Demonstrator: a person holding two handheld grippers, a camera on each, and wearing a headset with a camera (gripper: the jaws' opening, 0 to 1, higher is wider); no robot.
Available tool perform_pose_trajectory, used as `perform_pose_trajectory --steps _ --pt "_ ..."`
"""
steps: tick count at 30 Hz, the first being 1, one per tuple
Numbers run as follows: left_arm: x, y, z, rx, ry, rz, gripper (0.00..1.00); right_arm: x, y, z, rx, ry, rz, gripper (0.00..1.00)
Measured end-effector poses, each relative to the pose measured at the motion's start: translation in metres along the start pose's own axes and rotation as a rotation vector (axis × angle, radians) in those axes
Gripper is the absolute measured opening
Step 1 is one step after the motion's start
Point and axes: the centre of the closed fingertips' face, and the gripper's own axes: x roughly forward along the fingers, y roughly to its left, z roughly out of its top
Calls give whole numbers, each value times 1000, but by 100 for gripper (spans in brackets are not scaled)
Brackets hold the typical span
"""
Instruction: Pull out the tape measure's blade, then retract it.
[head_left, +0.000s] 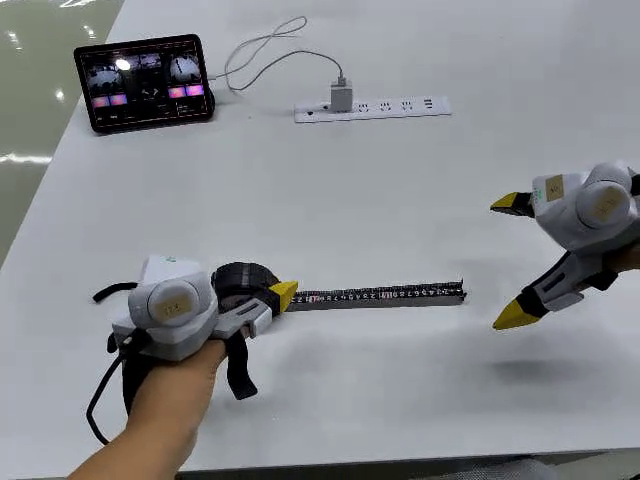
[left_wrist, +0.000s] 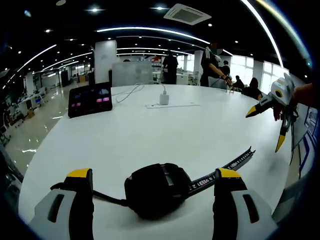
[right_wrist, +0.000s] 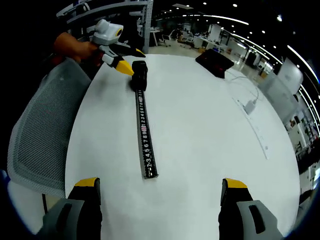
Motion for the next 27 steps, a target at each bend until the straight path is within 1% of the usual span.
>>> perform_pose_trajectory --steps 1,2,3,5,10,11,12,14,16,18,20,22,27 --pt "1 -1 1 6 -10 2 99 2 0 0 -6 2 3 99" --pt "2 -2 6 20 -49 0 99 5 -1 1 -16 2 6 99" --pt "2 -4 8 28 -71 -1 99 8 -1 2 -21 2 10 99" --pt "4 -5 6 34 -73 5 99 13 -1 4 -18 2 19 99" --pt "7 -5 1 36 -69 13 99 23 2 3 -32 19 37 99" --pt "8 -6 0 35 -66 12 99 23 3 2 -38 18 42 95" --pt "8 -5 -1 37 -65 12 99 23 3 3 -42 13 43 93" --pt "8 -4 -2 41 -63 13 99 26 3 6 -33 -11 42 95" --pt "9 -3 -2 38 -65 13 99 28 2 5 -36 -9 42 94" --pt "9 -3 -1 46 -77 13 99 30 1 4 -43 -5 37 89" --pt "10 -3 -1 46 -80 9 99 32 1 7 -43 -29 40 86" --pt "11 -1 0 46 -93 10 99 34 1 6 -43 -33 38 82" --pt "11 1 -2 45 -85 13 99 38 6 1 -47 -22 53 69"
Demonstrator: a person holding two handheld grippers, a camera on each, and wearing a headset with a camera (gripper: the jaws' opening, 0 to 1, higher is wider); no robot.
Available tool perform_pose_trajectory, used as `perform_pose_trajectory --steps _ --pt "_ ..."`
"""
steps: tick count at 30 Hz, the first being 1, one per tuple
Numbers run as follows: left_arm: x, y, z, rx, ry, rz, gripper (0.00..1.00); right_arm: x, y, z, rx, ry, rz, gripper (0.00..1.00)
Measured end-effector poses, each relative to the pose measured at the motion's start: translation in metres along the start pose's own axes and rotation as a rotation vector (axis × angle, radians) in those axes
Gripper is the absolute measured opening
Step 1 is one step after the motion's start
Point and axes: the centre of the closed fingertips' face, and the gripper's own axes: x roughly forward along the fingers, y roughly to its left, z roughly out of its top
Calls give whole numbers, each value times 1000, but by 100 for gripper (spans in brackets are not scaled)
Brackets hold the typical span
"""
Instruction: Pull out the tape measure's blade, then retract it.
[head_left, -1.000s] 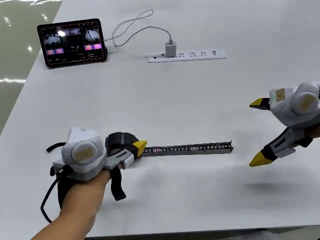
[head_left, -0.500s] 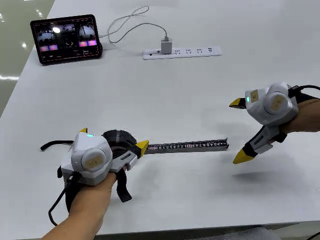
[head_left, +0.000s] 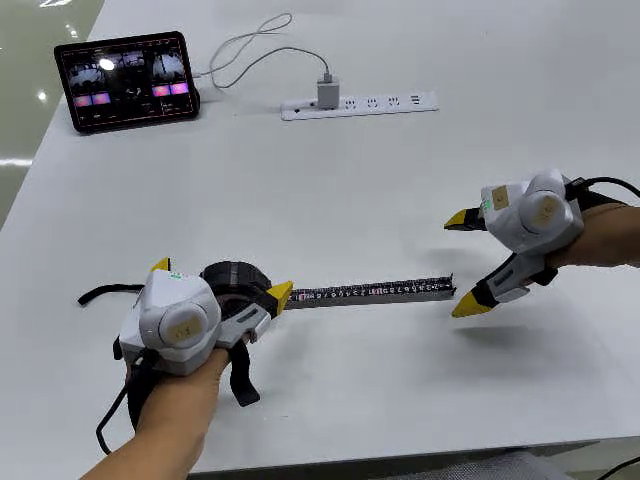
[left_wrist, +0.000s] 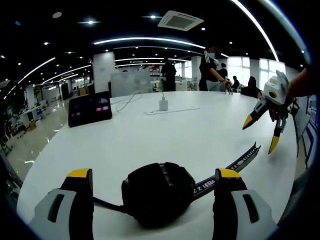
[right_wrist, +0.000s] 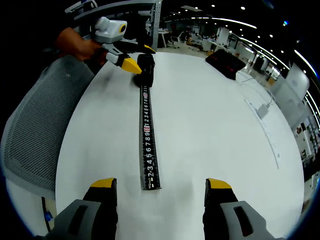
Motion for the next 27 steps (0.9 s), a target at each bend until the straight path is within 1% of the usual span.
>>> perform_pose_trajectory --steps 3,5,7,10,12,15,18,20,27 --pt "0 1 -2 -2 8 1 99 2 -1 -1 21 3 -4 57" --pt "0 2 -5 -7 9 0 99 2 0 -3 26 6 2 52" --pt "0 3 -7 -11 11 1 99 3 1 -4 9 11 9 49" --pt "0 4 -5 -16 4 4 99 4 2 -4 5 13 20 45" --pt "1 4 -5 -16 2 2 99 5 2 -5 -6 17 25 41" --pt "0 3 -4 -17 2 1 99 7 3 -6 -3 25 30 38" --pt "0 1 -4 -15 2 -2 99 9 7 -9 -29 47 49 32" --pt "0 1 -4 -20 2 -1 99 11 9 -10 -37 59 56 31" --pt "-1 2 -5 -20 6 4 99 12 9 -10 -46 74 70 21"
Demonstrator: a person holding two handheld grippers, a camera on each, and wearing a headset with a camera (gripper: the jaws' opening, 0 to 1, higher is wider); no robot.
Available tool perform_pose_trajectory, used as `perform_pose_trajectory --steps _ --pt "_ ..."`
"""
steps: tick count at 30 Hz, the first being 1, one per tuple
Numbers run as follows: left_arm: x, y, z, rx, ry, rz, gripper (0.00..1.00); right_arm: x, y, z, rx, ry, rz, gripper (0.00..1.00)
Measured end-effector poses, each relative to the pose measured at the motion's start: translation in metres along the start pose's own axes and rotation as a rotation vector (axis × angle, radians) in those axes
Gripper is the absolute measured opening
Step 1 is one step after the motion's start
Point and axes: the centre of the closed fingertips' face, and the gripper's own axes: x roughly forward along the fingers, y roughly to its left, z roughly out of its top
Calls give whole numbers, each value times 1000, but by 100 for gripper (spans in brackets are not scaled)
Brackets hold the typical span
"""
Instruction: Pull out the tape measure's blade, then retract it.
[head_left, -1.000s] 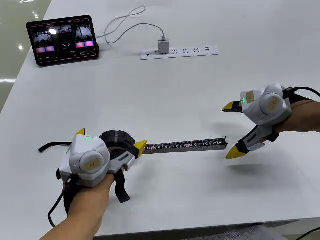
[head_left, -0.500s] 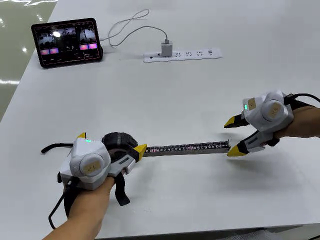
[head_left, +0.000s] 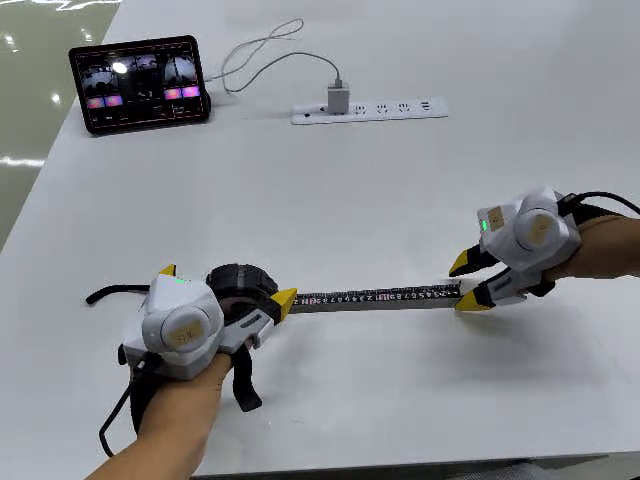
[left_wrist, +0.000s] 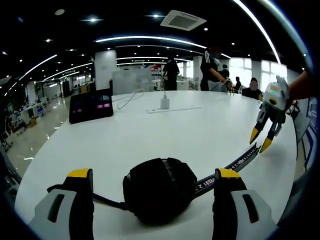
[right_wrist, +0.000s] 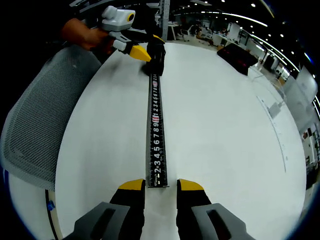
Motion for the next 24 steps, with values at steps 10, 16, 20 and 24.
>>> perform_pose_trajectory --steps 10,16,20,24 --pt "0 -1 4 -10 7 -4 98 -1 3 0 -26 30 17 17" --pt "1 -5 4 -9 3 -12 98 4 4 -4 -44 51 20 15" --pt "0 -7 2 -13 6 -16 94 7 4 -6 -47 51 42 14" --pt "0 -8 -2 -17 17 -22 91 6 6 -5 -55 50 64 11"
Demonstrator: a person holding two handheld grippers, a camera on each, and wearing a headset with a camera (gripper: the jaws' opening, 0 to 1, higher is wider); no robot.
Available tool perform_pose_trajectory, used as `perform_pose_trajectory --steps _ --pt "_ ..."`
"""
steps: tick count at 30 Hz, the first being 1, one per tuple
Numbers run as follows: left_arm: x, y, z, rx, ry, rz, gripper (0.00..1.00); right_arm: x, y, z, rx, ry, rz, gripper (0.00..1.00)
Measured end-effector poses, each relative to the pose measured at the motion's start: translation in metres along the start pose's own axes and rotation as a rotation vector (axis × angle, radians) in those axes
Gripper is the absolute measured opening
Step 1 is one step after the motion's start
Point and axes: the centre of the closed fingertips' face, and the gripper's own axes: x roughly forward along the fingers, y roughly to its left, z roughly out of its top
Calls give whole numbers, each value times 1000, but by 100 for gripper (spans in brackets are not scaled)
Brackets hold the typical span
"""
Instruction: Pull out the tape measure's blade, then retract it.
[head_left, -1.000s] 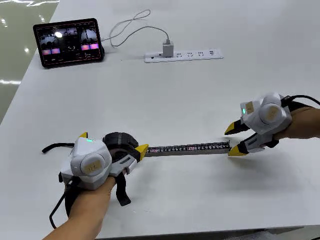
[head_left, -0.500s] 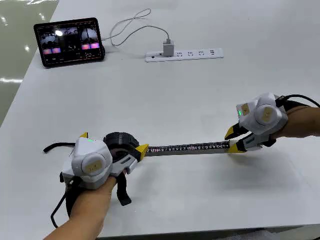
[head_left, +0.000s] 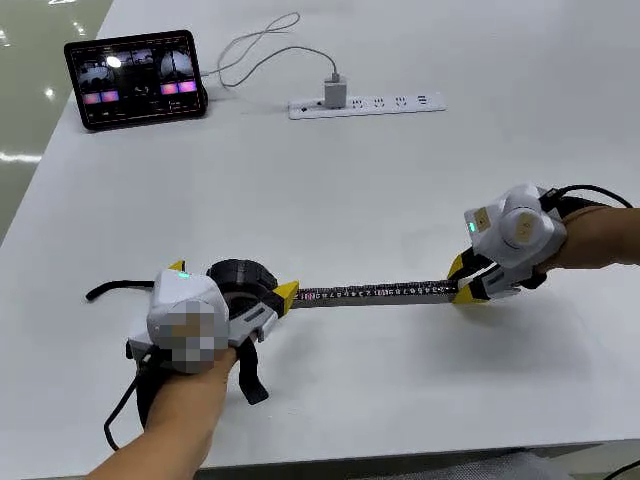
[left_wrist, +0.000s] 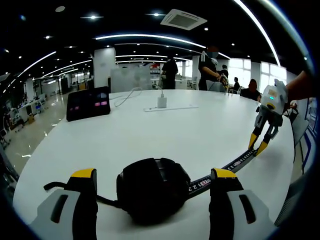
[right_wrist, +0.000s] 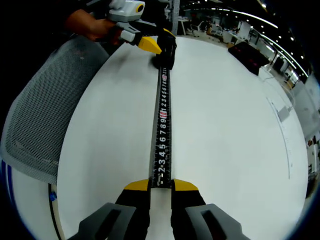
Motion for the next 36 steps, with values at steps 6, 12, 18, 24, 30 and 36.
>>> perform_pose_trajectory --steps 6,12,18,24,30,36 --pt "0 0 -2 -10 10 3 86 -1 -1 0 40 5 21 10" --pt "2 0 -7 -13 33 17 76 0 1 1 4 62 14 10" --pt "4 1 -9 -33 52 29 68 -1 -2 0 58 67 17 10" --pt "5 5 -14 -61 87 46 63 1 -2 1 78 97 8 10" --pt "6 6 -14 -68 101 49 63 1 -4 0 114 129 14 10" --pt "8 5 -13 -90 117 62 62 3 -3 1 102 154 14 10"
